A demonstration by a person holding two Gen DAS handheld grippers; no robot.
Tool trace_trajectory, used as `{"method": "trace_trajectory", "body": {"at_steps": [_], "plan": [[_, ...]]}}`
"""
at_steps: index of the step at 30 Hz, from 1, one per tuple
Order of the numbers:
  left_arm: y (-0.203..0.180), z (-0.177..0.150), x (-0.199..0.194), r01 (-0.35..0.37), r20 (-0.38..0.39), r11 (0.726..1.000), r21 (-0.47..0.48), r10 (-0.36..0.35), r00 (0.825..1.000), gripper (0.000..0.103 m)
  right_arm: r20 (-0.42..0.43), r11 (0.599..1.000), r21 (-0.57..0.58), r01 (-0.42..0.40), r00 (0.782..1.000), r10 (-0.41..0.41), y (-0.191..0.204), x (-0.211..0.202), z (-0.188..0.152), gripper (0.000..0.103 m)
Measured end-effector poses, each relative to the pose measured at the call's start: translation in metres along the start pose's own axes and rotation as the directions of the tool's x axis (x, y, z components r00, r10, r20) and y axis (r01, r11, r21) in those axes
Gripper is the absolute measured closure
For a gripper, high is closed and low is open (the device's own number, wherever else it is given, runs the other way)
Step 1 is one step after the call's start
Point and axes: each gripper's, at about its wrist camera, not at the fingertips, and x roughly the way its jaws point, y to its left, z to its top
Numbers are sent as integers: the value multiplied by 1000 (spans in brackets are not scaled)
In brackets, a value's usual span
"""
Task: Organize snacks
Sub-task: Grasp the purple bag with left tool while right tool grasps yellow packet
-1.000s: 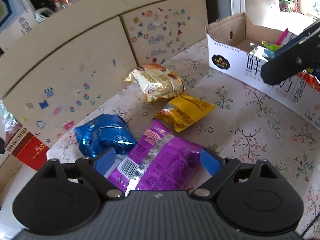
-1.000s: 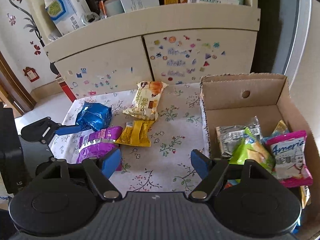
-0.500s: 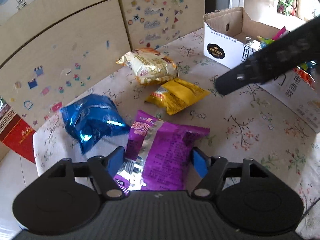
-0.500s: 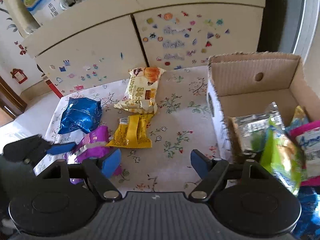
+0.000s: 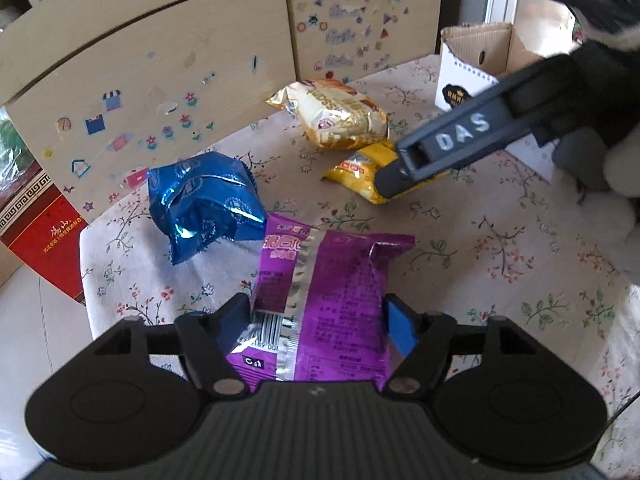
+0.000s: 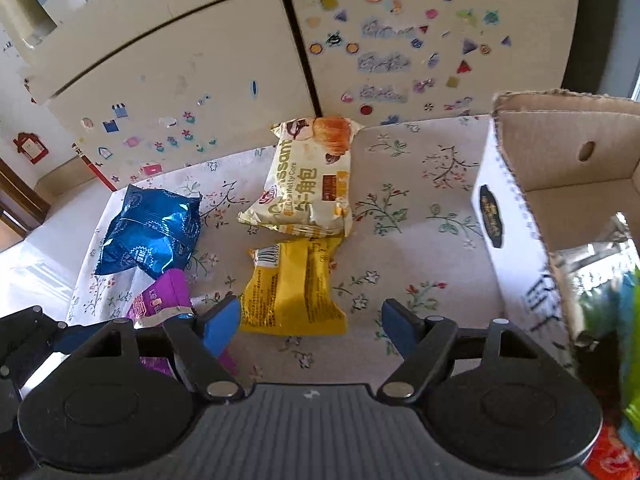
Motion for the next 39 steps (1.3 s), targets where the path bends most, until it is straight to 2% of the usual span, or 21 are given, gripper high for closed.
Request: {"method": "trace_trajectory", "body": {"at_steps": [4, 7, 9, 10, 13, 23, 32, 39], "plan": [[4, -2, 7, -25, -14, 999, -32, 24, 1000, 11, 18, 1000, -4, 16, 1000, -16, 6, 8, 1, 21], [10, -2, 11, -25, -28, 997, -70, 23, 999, 3, 40, 998, -39, 57, 998, -55, 13, 14, 1, 22], [13, -3, 13, -27, -32, 996, -84, 24, 999, 0, 51, 992, -86, 96, 995, -91, 18, 16, -1, 29], [15, -3, 14, -17, -35, 995, -98, 14, 999, 0, 57, 987, -114, 116, 992, -110, 21, 16, -2, 35], [20, -3, 17, 10, -55, 988, -156, -18, 998, 0, 68, 975, -177, 131, 990, -121, 24, 17, -5, 41], [20, -7, 17, 17, -36, 989, -149, -22, 999, 0, 31, 939, -323, 117, 993, -113, 23, 1, -23, 45], [10, -2, 17, 27, -38, 994, -102, -31, 999, 0, -37, 956, -266, 125, 989, -140, 8, -25, -47, 46], [1, 5, 20, 8, -33, 997, -78, -10, 999, 3, -65, 960, -259, 106, 990, -126, 9, -36, -64, 45]]}}
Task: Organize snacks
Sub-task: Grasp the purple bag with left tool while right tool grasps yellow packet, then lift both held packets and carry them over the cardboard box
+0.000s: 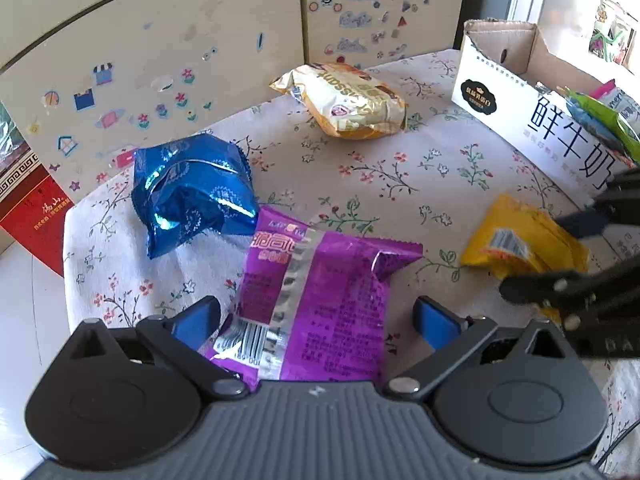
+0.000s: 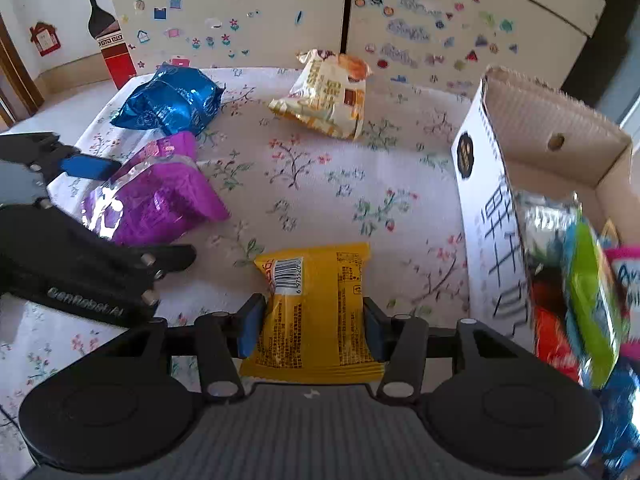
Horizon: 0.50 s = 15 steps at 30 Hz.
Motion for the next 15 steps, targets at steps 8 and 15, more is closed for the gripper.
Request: {"method": "trace_trajectory", "body": {"at_steps": [8, 15], "plan": [[-7, 2, -8, 60, 18, 998, 32, -60, 998, 38, 4, 999, 27, -38, 999, 38, -5, 4, 7, 45], [-13, 1, -11, 39, 19, 997, 61, -40, 999, 38, 7, 999, -10, -34, 999, 34, -4, 1, 6, 45]]}}
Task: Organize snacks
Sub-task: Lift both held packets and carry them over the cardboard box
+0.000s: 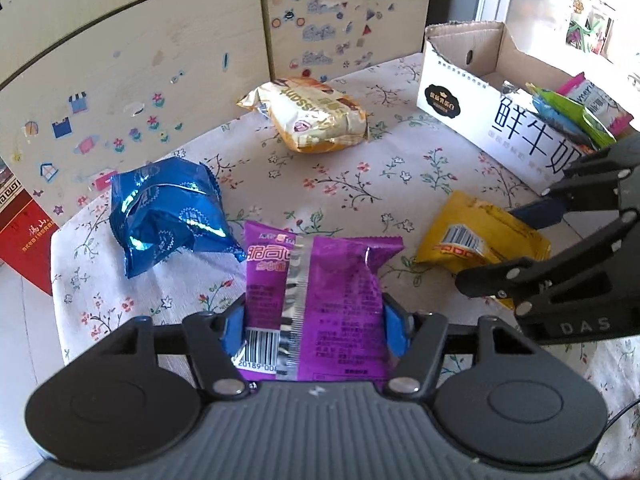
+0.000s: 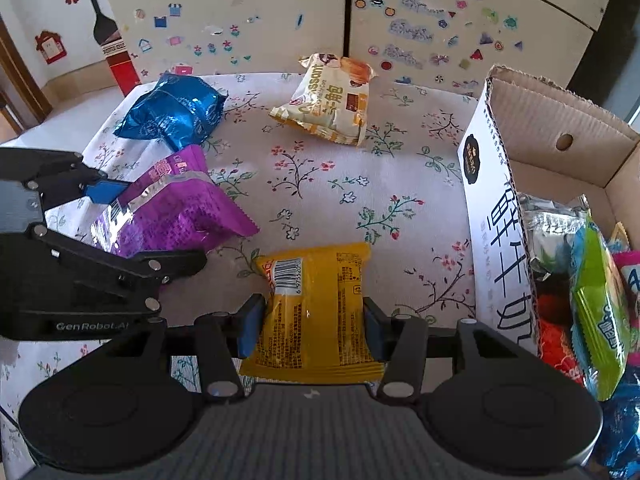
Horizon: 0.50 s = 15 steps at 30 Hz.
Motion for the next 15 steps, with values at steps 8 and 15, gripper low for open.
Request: {"method": "trace_trajectory", "body": {"at_steps": [8, 15], "plan": [[-4, 7, -16, -22, 37, 1000, -14, 23, 999, 38, 54, 1000, -3, 11, 998, -11, -7, -20, -1, 45], [-6, 23, -36, -38, 113, 998, -54, 44, 993, 38, 117, 1000, 6, 19, 993, -20, -12, -40, 3, 45]]}}
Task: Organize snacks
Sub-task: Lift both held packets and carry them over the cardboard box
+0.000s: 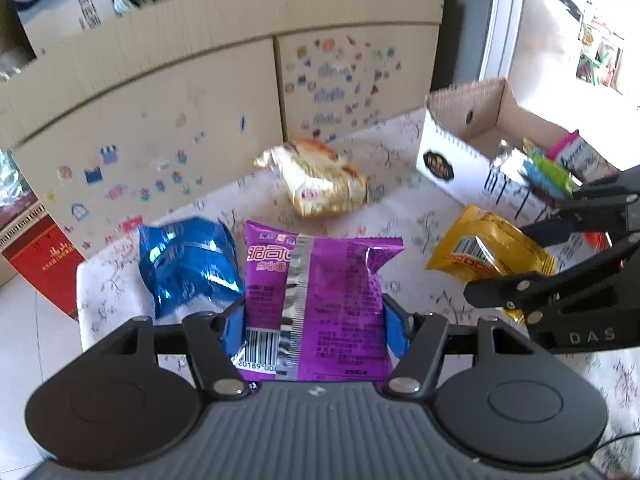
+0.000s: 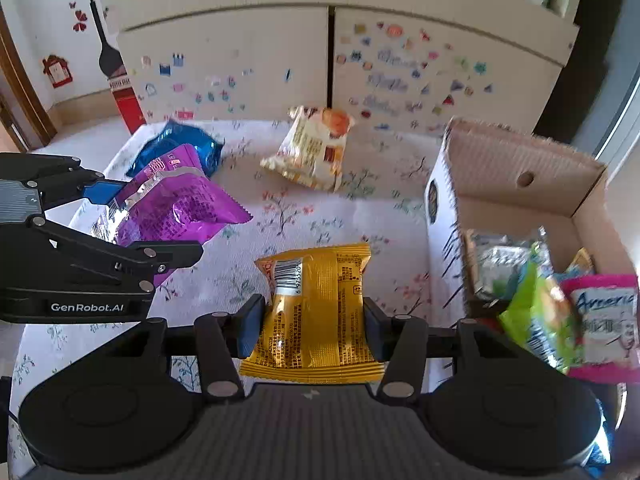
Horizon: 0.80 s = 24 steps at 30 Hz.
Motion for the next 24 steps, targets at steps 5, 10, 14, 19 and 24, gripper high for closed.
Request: {"method": "trace_trajectory", "body": {"at_steps": [5, 10, 14, 19, 24], "plan": [[-6, 6, -2, -18, 9, 1000, -17, 18, 1000, 38, 26, 1000, -18, 11, 1000, -11, 1, -8, 2, 45], [-12, 9, -3, -28, 20, 1000, -9, 28, 999, 38, 40, 999, -31, 26, 999, -25, 0, -13, 0, 45], [-15, 14, -4, -36, 40, 999, -14, 37, 999, 38, 62, 999, -16, 36, 997, -35, -8, -22, 2, 45], [-24, 21, -7, -21, 71, 1000, -16, 22, 997, 38, 98, 999, 19, 39, 994, -41, -24, -37, 5, 45], [-36, 27, -8, 0, 104, 1000, -6, 1, 995, 38, 135, 997, 68, 32, 990, -41, -47, -54, 10, 45]]}}
